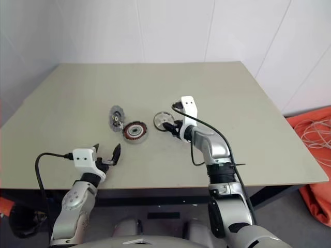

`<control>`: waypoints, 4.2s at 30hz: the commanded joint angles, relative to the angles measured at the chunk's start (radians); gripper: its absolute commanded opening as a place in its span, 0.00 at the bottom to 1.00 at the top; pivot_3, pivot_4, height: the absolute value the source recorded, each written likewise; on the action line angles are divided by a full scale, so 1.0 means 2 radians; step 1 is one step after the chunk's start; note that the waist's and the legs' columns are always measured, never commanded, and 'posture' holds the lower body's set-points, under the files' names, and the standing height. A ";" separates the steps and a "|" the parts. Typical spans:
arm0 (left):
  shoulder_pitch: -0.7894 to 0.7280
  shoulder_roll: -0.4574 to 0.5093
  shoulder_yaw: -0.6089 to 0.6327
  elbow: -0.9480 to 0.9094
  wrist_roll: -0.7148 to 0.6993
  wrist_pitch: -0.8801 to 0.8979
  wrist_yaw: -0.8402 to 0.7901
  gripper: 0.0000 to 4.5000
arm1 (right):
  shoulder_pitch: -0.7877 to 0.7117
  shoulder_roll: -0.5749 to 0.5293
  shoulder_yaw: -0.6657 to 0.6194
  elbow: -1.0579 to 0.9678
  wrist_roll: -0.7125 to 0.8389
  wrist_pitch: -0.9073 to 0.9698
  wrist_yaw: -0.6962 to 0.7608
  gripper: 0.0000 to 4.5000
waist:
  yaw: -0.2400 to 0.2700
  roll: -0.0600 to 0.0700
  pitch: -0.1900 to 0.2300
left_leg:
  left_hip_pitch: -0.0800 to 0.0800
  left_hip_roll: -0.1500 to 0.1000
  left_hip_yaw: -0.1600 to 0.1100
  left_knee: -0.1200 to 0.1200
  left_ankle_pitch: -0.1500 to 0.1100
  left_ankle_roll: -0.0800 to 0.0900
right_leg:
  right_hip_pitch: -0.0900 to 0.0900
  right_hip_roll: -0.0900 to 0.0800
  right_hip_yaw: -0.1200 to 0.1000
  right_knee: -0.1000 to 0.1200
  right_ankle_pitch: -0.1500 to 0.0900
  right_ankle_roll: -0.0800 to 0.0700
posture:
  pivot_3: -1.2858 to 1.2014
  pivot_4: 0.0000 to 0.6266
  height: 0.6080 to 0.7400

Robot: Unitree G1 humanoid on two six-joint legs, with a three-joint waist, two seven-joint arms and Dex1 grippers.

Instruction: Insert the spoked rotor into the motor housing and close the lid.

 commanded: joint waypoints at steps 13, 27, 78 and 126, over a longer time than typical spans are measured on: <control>-0.003 0.003 0.003 -0.005 -0.004 -0.007 -0.003 1.00 | -0.084 0.049 -0.118 0.073 0.074 0.045 -0.109 0.99 | 0.000 0.000 0.000 | 0.000 0.000 0.000 0.000 0.001 -0.002 | 0.000 0.000 0.000 0.000 0.000 0.000 | 0.52 0.00 1.00; -0.006 0.003 0.004 0.000 -0.004 -0.009 -0.006 1.00 | -0.096 0.045 -0.142 0.112 0.099 0.047 -0.137 0.99 | 0.000 0.000 0.000 | 0.000 0.000 0.000 0.000 0.001 -0.002 | 0.000 0.000 0.000 0.000 0.000 0.000 | 0.52 0.00 1.00; 0.001 0.000 -0.004 -0.020 -0.001 0.002 -0.004 1.00 | -0.074 0.071 -0.159 0.167 0.136 0.018 -0.167 0.80 | 0.001 0.000 0.000 | 0.002 0.000 0.000 0.000 0.001 -0.002 | 0.002 0.000 0.000 0.000 0.000 0.000 | 0.52 0.00 1.00; -0.002 0.003 0.002 0.015 -0.005 -0.017 -0.018 1.00 | -0.108 0.112 -0.254 0.123 0.363 0.130 -0.294 0.07 | 0.001 0.001 0.000 | -0.003 0.000 0.000 -0.001 0.002 -0.003 | -0.003 0.000 0.000 0.000 0.000 0.000 | 0.52 0.00 1.00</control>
